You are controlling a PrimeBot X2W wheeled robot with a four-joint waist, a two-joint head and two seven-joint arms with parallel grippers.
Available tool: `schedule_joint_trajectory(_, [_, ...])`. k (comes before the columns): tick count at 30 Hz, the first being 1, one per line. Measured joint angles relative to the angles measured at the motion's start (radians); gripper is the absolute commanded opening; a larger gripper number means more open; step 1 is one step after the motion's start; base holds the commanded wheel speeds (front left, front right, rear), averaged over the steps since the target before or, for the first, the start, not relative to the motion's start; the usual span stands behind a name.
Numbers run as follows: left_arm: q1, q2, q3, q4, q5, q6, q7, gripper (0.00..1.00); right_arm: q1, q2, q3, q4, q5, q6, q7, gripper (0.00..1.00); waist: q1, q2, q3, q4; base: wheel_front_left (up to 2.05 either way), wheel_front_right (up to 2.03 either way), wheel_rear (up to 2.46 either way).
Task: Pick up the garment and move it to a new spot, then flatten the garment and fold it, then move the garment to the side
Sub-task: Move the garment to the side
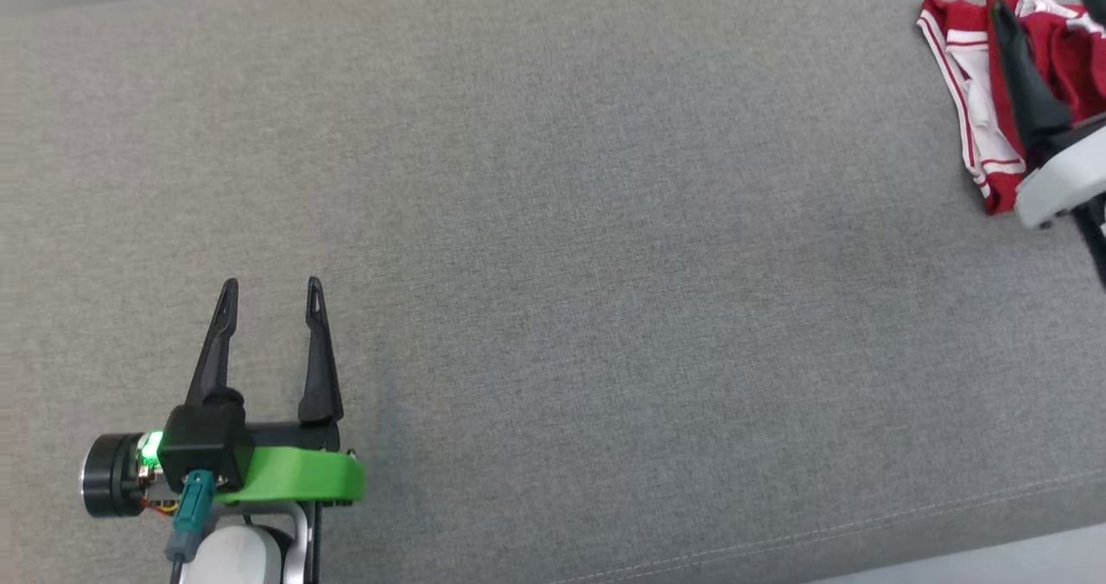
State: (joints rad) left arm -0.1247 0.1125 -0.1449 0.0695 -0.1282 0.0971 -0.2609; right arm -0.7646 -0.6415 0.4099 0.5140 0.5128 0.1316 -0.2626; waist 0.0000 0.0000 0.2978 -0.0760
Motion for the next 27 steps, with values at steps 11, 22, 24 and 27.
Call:
schedule_joint_trajectory(11, [0.074, 0.004, 0.036, 0.020, -0.020, -0.026, 0.000, 1.00, 0.340, 0.163, -0.197, -0.185, -0.085, 0.000, 0.000, 1.00, 0.0000, 0.0000, -0.135, 0.055, 0.00, 0.00, 0.00])
schedule_joint_trajectory(22, [0.102, 0.003, 0.059, 0.044, -0.030, -0.044, 0.000, 1.00, 0.630, 0.284, -0.332, -0.317, -0.105, 0.000, 0.000, 1.00, 0.0000, 0.0000, -0.213, 0.075, 0.00, 0.00, 0.00])
schedule_joint_trajectory(24, [0.111, 0.002, 0.064, 0.051, -0.035, -0.047, 0.000, 1.00, 0.670, 0.304, -0.352, -0.335, -0.118, 0.000, 0.000, 1.00, 0.0000, 0.0000, -0.226, 0.075, 0.00, 0.00, 0.00])
schedule_joint_trajectory(27, [0.120, 0.001, 0.072, 0.063, -0.037, -0.054, 0.000, 1.00, 0.726, 0.342, -0.380, -0.355, -0.130, 0.000, 0.000, 1.00, 0.0000, 0.0000, -0.245, 0.077, 0.00, 0.00, 0.00])
